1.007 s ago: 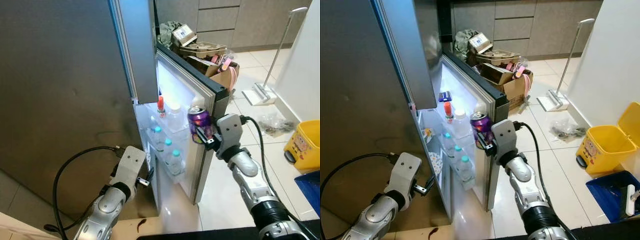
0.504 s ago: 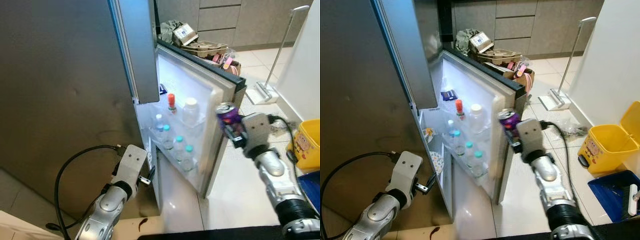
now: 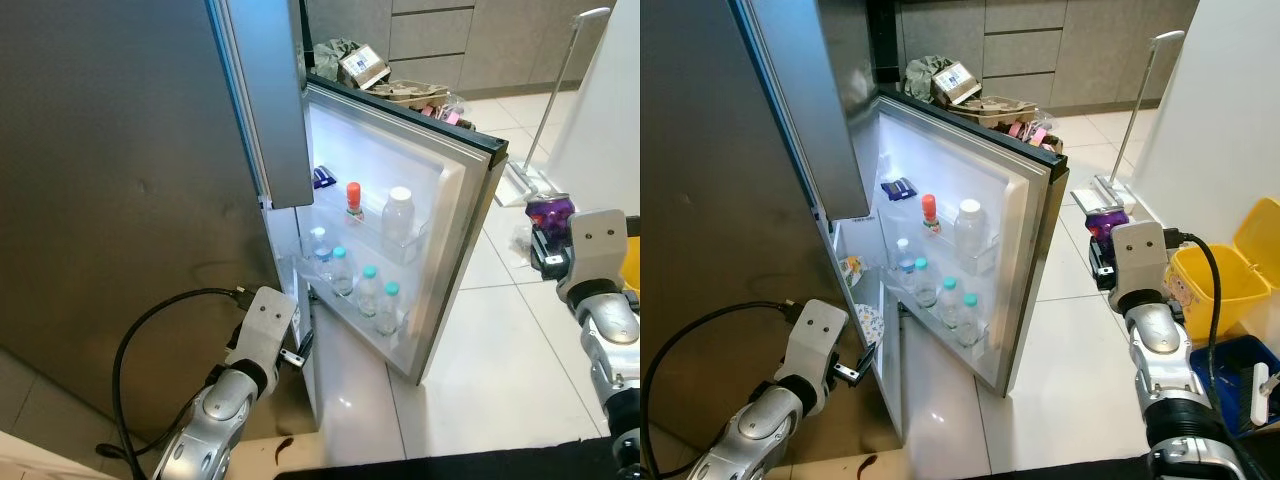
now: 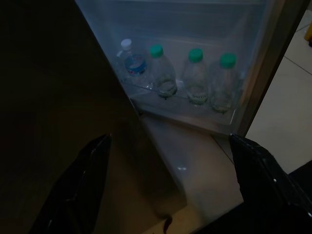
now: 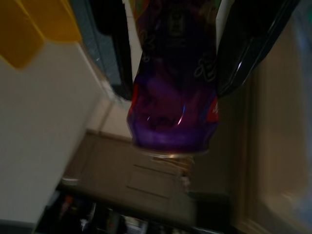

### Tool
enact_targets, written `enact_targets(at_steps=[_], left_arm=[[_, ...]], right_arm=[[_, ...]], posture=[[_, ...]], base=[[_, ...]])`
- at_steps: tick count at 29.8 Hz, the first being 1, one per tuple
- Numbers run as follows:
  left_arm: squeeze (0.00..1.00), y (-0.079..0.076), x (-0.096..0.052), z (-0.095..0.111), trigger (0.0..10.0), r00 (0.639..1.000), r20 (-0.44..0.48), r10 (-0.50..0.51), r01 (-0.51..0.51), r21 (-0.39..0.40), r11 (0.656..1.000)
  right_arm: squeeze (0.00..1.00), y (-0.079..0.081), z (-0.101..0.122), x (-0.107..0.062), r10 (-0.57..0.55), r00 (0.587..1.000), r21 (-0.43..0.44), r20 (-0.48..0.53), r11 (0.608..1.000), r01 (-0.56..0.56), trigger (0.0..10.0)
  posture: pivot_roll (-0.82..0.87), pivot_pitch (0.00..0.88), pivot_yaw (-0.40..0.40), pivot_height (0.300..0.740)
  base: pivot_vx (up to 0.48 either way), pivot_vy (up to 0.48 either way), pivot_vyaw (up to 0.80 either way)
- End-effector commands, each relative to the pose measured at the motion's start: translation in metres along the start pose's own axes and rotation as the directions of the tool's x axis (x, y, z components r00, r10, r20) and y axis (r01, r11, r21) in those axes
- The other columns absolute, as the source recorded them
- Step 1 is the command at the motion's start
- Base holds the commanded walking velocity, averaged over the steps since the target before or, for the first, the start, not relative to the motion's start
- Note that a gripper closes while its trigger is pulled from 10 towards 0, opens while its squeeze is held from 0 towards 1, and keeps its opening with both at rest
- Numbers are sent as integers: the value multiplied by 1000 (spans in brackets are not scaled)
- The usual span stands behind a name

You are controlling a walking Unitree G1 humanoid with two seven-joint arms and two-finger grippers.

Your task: Restocking fridge

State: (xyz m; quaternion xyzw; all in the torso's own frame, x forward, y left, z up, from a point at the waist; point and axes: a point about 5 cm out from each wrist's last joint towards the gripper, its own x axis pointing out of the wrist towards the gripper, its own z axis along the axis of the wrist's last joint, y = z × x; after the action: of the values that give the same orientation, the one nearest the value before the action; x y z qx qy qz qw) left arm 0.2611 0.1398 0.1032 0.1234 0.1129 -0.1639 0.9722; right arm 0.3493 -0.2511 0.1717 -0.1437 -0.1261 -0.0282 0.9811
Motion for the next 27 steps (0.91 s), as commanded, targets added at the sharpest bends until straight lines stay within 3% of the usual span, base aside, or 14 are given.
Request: enact_targets(at_steps=[1, 3, 7, 19, 25, 27], left_arm=[[0, 0, 0, -5, 10000, 1000, -17, 3, -3, -10, 1000], [0, 0, 0, -5, 10000, 1000, -17, 3, -3, -10, 1000], [0, 0, 1, -4, 10000, 1000, -13, 6, -7, -9, 1000], [0, -2, 4, 3, 10000, 1000, 18, 13, -12, -26, 1000], [0, -16, 0, 20, 10000, 986, 99, -135, 144, -89, 986], [0, -17, -3, 28, 10000, 966, 137, -218, 232, -93, 968]], right_arm=[[0, 24, 8, 1, 73, 996, 23, 51, 997, -74, 10000], [0, 24, 8, 1, 73, 996, 23, 51, 997, -74, 10000], [0, 55, 20, 2, 135, 984, 67, 115, 987, -143, 10000], [0, 70, 34, 2, 208, 964, 73, 168, 972, -223, 10000], [0, 78, 47, 0, 281, 935, 72, 215, 950, -302, 10000], [0, 83, 51, -3, 333, 916, 74, 222, 931, -357, 10000]], posture=[[-87, 104, 27, 740], [-87, 104, 27, 740], [-81, 102, 27, 740], [-80, 96, 21, 740], [-83, 97, 19, 740], [-82, 98, 19, 740]], base=[[0, 0, 0], [0, 0, 0], [0, 0, 0], [0, 0, 0], [0, 0, 0], [0, 0, 0]])
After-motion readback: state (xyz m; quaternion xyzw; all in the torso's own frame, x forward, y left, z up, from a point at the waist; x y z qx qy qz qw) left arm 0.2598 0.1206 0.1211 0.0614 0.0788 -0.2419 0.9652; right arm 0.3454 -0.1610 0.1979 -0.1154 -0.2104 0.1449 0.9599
